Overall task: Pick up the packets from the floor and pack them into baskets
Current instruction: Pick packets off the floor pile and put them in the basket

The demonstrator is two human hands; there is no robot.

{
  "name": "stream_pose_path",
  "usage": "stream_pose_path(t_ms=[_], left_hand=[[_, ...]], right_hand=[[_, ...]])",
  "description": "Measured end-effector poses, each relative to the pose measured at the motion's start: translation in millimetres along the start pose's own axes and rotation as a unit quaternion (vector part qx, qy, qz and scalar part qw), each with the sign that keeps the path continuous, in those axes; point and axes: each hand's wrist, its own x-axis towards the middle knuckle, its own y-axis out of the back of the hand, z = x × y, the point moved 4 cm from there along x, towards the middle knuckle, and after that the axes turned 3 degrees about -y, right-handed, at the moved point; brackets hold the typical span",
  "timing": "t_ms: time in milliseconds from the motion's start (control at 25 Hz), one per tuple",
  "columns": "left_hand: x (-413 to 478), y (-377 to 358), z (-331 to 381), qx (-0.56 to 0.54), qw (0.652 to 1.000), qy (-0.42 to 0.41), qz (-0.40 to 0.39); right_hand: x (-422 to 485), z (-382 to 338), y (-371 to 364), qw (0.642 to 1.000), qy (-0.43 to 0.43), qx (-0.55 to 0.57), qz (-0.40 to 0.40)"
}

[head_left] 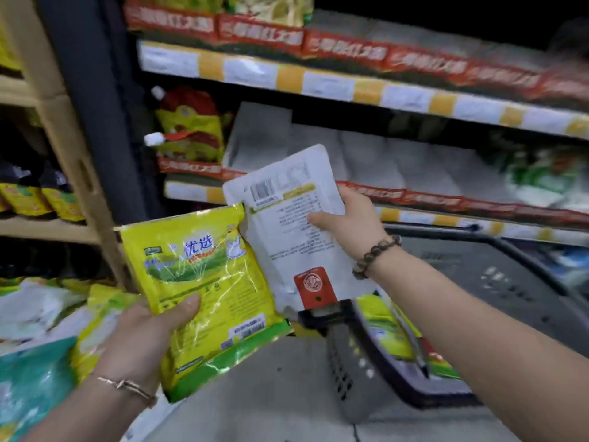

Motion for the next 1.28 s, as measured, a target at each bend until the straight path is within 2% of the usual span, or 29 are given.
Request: stream_pose_path(t_ms=[160, 280, 400, 520, 600, 720, 800, 920, 1000, 1040, 1080, 1160, 1200, 1240, 1280], left_hand=[[-23.2, -103.2, 2.1, 0.006, 0.996, 0.015, -0.085], [-29.7, -170.8, -15.3, 0.036, 0.991, -0.013, -0.130], [-24.6, -228.1, -38.0, 0.123, 0.977, -0.070, -0.158], [-10.8, -282.3, -86.3, 0.270, 0.943, -0.083, -0.178], [2.8, -305.2, -128.1, 0.353, 0.920, -0.039, -0.166], [16.4, -317.9, -169.9, 0.436, 0.886, 0.058, -0.147], [22.6, -317.1, -189.6, 0.507, 0.841, 0.088, -0.166], [13.1, -322.1, -192.6, 0.646, 0.726, 0.072, -0.223], [14.2, -318.3, -207.0, 0.712, 0.654, 0.046, -0.254], [12.3, -319.5, -202.3, 0.717, 0.658, 0.044, -0.226], [12.0, -321.0, -198.0, 0.739, 0.644, -0.008, -0.197], [5.7, -326.9, -196.6, 0.803, 0.531, -0.143, -0.228], [7.7, -329.8, -203.2, 0.818, 0.477, -0.162, -0.278], [12.5, -330.0, -210.8, 0.825, 0.448, -0.138, -0.315], [17.1, -325.7, -218.7, 0.825, 0.454, -0.073, -0.329]], right_hand=[[-9.2, 42.0, 127.3, 0.994, -0.032, -0.064, 0.086], [-22.4, 101.2, 193.3, 0.985, -0.099, -0.070, 0.124], [-35.9, 174.3, 224.0, 0.969, -0.188, -0.031, 0.159], [-45.8, 250.5, 231.2, 0.948, -0.270, -0.021, 0.166], [-45.8, 288.9, 227.8, 0.942, -0.300, -0.039, 0.147], [-35.6, 310.2, 221.8, 0.941, -0.306, -0.105, 0.097], [-32.7, 320.9, 215.4, 0.925, -0.325, -0.196, 0.030], [-36.9, 332.6, 209.7, 0.890, -0.347, -0.292, -0.041], [-36.1, 328.6, 204.8, 0.886, -0.303, -0.347, -0.055], [-35.4, 323.6, 201.0, 0.880, -0.268, -0.386, -0.072], [-35.5, 319.6, 195.8, 0.872, -0.234, -0.420, -0.096], [-38.5, 319.7, 182.9, 0.849, -0.201, -0.456, -0.178], [-41.5, 322.5, 177.0, 0.829, -0.210, -0.464, -0.231], [-44.8, 327.9, 173.5, 0.804, -0.227, -0.474, -0.278], [-47.5, 333.1, 172.3, 0.779, -0.247, -0.487, -0.309]])
